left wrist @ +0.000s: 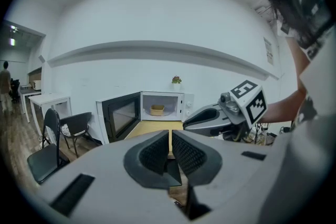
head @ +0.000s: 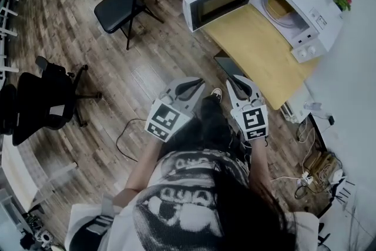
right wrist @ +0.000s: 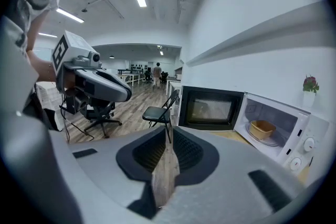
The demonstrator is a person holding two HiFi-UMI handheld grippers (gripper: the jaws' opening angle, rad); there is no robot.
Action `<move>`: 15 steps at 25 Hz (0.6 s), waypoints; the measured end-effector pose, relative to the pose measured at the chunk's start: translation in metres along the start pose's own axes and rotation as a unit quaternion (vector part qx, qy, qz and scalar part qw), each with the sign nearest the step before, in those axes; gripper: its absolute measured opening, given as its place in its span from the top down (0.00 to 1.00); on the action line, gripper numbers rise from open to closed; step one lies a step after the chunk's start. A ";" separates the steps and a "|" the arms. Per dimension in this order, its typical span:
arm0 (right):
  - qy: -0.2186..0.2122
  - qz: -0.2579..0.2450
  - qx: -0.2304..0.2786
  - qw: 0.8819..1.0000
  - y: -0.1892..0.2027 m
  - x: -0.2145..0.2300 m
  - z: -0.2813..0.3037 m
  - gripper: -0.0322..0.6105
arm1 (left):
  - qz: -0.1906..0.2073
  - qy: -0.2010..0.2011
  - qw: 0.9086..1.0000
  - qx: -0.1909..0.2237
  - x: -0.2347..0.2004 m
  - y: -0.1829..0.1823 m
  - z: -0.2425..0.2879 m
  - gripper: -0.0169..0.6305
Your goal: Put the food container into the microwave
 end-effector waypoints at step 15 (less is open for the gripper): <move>-0.006 0.006 0.018 1.000 -0.001 -0.012 -0.034 0.94 | 0.016 0.005 1.000 0.004 0.025 0.004 -0.009 0.95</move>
Point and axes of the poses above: the fingertips, and each gripper's own axes: z forward along the fingers, x to its right, y out of its underside, the point moved 3 cm from there along -z, backward along the fingers, and after that the axes turned 9 degrees about y, right-handed, at the moved point
